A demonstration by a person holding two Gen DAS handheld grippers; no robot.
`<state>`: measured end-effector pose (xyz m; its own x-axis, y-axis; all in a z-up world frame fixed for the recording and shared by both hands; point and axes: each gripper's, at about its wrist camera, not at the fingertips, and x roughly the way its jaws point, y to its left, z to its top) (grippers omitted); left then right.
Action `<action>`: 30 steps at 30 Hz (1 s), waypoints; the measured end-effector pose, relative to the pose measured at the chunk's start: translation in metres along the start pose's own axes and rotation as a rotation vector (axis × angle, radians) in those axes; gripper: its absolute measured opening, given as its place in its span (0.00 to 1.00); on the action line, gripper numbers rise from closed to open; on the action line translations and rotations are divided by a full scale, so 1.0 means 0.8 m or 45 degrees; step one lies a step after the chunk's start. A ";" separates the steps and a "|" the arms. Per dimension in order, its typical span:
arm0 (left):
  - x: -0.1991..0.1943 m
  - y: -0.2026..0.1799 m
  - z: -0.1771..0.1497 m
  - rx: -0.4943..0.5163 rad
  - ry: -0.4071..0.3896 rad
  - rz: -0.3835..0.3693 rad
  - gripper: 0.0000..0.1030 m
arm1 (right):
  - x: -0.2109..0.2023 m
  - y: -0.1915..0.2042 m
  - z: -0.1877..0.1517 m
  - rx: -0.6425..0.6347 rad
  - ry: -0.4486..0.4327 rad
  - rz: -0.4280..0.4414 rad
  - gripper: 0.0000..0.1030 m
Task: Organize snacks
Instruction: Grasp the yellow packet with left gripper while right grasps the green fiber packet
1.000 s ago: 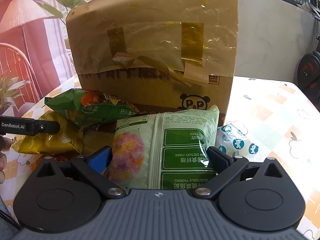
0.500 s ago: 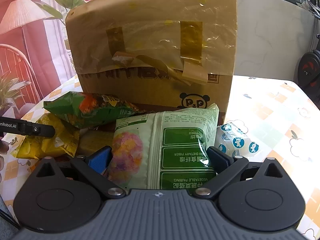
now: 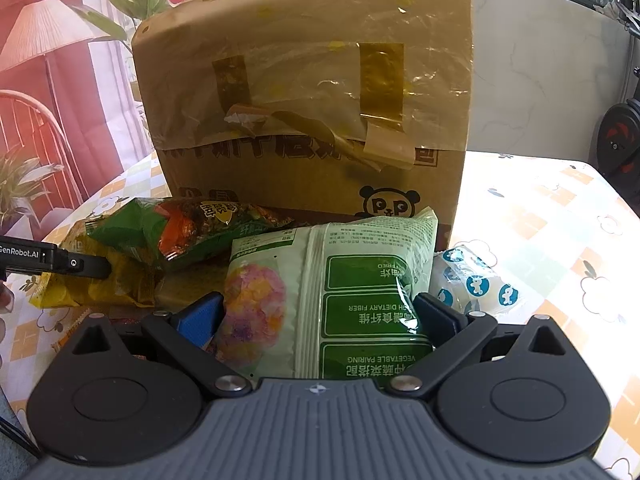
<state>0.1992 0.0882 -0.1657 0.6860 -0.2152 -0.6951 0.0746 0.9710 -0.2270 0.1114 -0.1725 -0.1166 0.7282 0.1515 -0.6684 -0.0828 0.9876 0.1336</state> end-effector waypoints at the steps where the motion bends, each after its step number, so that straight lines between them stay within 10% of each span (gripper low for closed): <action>1: -0.004 -0.002 -0.001 0.012 -0.010 0.008 0.63 | -0.001 0.000 0.000 -0.002 -0.001 0.002 0.96; 11: -0.056 -0.022 -0.003 0.136 -0.097 0.104 0.56 | -0.020 0.002 0.006 -0.029 -0.036 0.035 0.72; 30: -0.150 -0.046 0.011 0.169 -0.313 0.042 0.51 | -0.118 -0.006 0.024 0.026 -0.209 0.047 0.71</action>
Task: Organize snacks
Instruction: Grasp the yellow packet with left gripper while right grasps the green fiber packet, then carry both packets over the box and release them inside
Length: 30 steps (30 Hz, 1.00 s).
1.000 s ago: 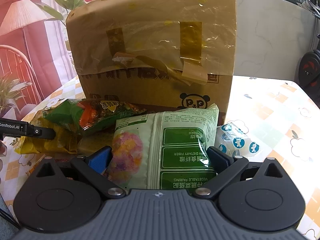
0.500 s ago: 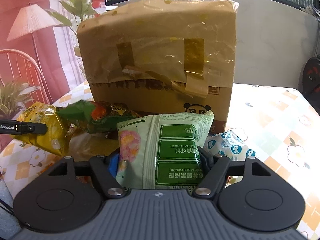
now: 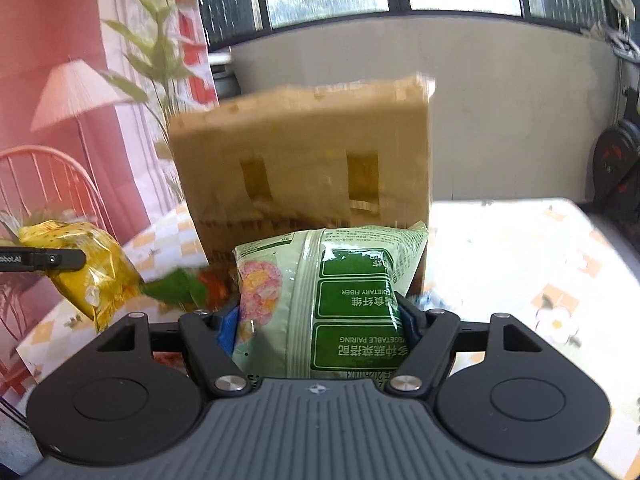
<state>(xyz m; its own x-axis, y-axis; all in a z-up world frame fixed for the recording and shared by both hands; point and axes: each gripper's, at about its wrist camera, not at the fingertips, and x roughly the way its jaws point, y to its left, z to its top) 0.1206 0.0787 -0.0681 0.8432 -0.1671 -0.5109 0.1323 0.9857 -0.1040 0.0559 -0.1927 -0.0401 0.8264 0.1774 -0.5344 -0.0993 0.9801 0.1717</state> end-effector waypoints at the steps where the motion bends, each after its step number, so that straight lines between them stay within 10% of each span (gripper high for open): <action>1: 0.000 -0.002 0.001 0.000 -0.006 -0.003 0.51 | -0.004 0.001 0.004 -0.004 -0.015 0.001 0.71; 15: -0.028 -0.006 0.039 -0.055 -0.164 -0.094 0.49 | -0.044 0.004 0.055 -0.017 -0.198 0.015 0.71; 30: 0.038 -0.082 0.189 0.166 -0.321 -0.192 0.50 | 0.029 -0.010 0.191 -0.225 -0.374 -0.028 0.71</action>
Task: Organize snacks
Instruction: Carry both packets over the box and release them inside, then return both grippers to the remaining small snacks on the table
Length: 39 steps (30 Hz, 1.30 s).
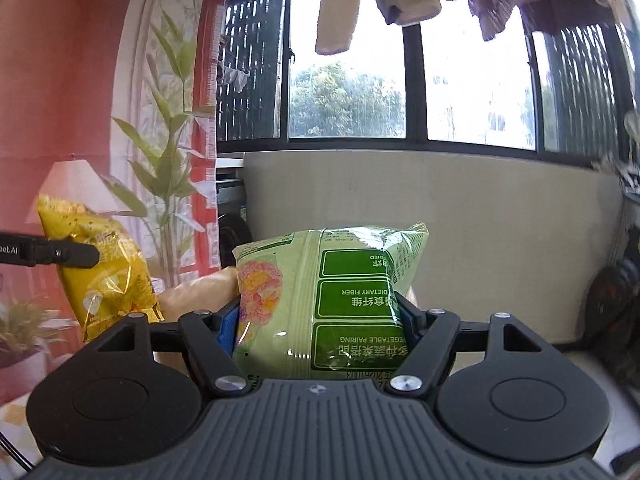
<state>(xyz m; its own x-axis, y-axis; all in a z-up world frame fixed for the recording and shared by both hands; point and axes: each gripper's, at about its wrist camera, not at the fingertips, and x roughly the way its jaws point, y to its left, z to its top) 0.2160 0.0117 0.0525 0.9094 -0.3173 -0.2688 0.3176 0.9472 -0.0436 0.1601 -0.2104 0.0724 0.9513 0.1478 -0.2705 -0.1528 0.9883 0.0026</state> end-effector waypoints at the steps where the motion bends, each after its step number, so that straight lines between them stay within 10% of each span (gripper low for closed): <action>1: 0.012 -0.002 0.006 0.001 0.002 -0.002 0.50 | 0.015 -0.002 0.003 -0.005 -0.003 -0.005 0.71; 10: 0.126 -0.019 0.033 0.048 0.089 0.077 0.50 | 0.125 -0.001 0.001 -0.137 0.002 -0.110 0.71; 18: 0.175 -0.015 0.009 0.056 0.231 0.120 0.64 | 0.186 0.002 -0.022 -0.105 0.291 -0.053 0.82; 39: 0.025 -0.006 -0.034 -0.055 0.152 0.174 0.69 | 0.034 -0.053 -0.037 0.159 0.144 0.171 0.90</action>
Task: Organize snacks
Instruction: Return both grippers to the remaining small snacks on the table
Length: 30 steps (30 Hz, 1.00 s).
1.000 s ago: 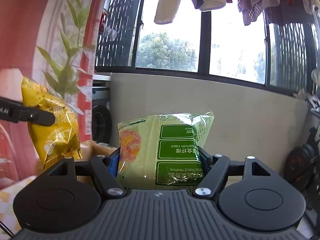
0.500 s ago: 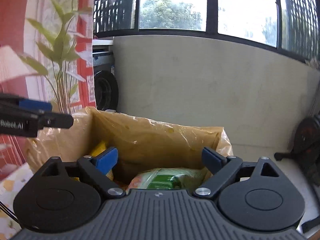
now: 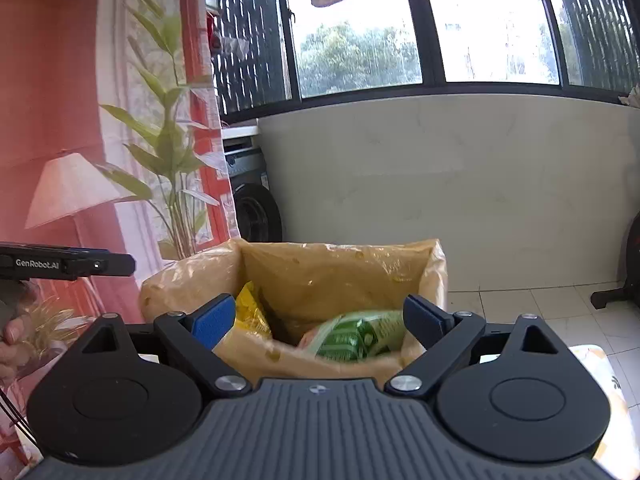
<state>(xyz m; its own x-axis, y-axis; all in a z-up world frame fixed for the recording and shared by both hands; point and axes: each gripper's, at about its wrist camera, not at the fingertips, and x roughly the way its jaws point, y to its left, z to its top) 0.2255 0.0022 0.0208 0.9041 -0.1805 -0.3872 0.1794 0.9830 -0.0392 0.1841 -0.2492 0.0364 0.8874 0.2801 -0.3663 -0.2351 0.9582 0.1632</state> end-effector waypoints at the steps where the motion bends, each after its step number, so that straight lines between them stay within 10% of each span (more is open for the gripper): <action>1: -0.009 0.001 -0.009 0.003 0.003 0.006 0.69 | -0.009 0.001 -0.007 0.000 -0.010 0.001 0.90; 14: -0.048 0.016 -0.180 -0.158 0.274 0.018 0.69 | -0.050 0.035 -0.144 0.047 0.114 -0.108 0.84; 30: 0.011 -0.011 -0.261 -0.114 0.516 0.020 0.68 | -0.032 0.065 -0.243 -0.015 0.288 -0.217 0.76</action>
<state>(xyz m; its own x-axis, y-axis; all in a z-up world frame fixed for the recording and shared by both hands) 0.1507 -0.0008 -0.1747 0.6775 -0.1550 -0.7190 0.1165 0.9878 -0.1033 0.0720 -0.1947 -0.1239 0.8039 0.1195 -0.5827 -0.0958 0.9928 0.0715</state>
